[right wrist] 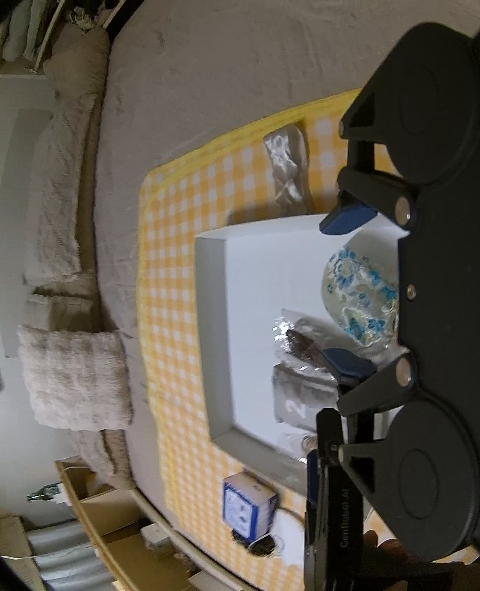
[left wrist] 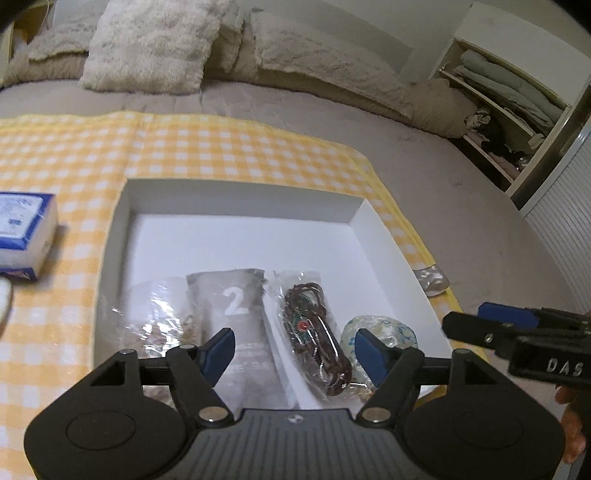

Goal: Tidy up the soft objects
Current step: 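Lower the floral pouch into the tray, open the right tool, withdraw both tools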

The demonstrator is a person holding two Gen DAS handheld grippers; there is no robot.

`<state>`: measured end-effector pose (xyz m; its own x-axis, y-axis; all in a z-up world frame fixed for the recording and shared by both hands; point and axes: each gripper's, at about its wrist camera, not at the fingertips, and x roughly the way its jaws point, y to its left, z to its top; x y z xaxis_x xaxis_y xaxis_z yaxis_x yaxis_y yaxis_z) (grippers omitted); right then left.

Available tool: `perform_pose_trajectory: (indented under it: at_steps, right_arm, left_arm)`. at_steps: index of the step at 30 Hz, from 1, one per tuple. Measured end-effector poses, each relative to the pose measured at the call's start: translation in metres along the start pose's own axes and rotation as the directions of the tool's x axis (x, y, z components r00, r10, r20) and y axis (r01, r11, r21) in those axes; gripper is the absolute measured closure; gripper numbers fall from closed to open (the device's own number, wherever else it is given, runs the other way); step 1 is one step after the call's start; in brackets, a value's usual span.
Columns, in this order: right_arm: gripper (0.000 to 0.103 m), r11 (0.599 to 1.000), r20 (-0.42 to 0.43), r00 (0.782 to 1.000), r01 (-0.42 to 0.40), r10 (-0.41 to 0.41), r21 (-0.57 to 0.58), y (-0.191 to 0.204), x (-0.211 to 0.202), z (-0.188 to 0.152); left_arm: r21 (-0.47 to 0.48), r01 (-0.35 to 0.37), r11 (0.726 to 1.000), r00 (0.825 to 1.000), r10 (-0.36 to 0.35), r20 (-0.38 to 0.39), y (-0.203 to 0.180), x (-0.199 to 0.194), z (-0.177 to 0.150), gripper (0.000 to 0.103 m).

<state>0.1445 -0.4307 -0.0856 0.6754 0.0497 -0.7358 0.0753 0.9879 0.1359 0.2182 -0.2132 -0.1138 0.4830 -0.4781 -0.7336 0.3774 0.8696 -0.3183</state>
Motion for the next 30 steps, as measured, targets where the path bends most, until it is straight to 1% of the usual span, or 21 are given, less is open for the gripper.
perform_pose_trajectory:
  at_steps: [7, 9, 11, 12, 14, 16, 20, 25, 30]
  right_arm:
    - [0.031, 1.000, 0.060, 0.998, 0.003, -0.005, 0.026, 0.004, -0.019, -0.003]
    - [0.028, 0.999, 0.074, 0.997, 0.005, -0.008, 0.034, 0.004, -0.024, -0.004]
    - [0.024, 0.999, 0.092, 0.996, 0.005, -0.008, 0.038, 0.005, -0.029, -0.006]
    - [0.022, 0.999, 0.102, 0.995, 0.005, -0.009, 0.039, 0.005, -0.032, -0.007]
    - [0.018, 0.999, 0.124, 0.992, 0.001, -0.007, 0.042, 0.006, -0.037, -0.009]
    - [0.015, 0.999, 0.143, 0.990, -0.005, -0.002, 0.045, 0.008, -0.042, -0.010]
    - [0.001, 0.999, 0.165, 0.986, 0.014, -0.019, 0.034, 0.015, -0.047, -0.014]
    - [0.000, 0.998, 0.178, 0.982, 0.056, -0.058, 0.019, 0.024, -0.049, -0.021]
    - [0.000, 0.998, 0.167, 0.984, 0.066, -0.063, -0.013, 0.033, -0.047, -0.026]
  left_arm:
    - [0.046, -0.028, 0.999, 0.999, 0.026, 0.041, 0.004, -0.026, -0.002, 0.022]
    - [0.058, -0.042, 0.997, 0.998, 0.039, 0.053, 0.007, -0.033, -0.003, 0.014]
    - [0.075, -0.058, 0.995, 0.996, 0.052, 0.072, 0.008, -0.040, -0.004, 0.008]
    - [0.087, -0.068, 0.994, 0.995, 0.061, 0.079, 0.009, -0.043, -0.005, 0.003]
    - [0.104, -0.085, 0.991, 0.993, 0.075, 0.095, 0.011, -0.048, -0.006, 0.000]
    - [0.119, -0.098, 0.988, 0.990, 0.085, 0.115, 0.011, -0.054, -0.008, 0.000]
    - [0.153, -0.112, 0.982, 0.986, 0.091, 0.140, 0.012, -0.061, -0.012, 0.000]
    - [0.146, -0.121, 0.982, 0.984, 0.099, 0.147, 0.017, -0.069, -0.015, 0.000]
    - [0.146, -0.140, 0.979, 0.980, 0.116, 0.161, 0.026, -0.077, -0.016, 0.000]
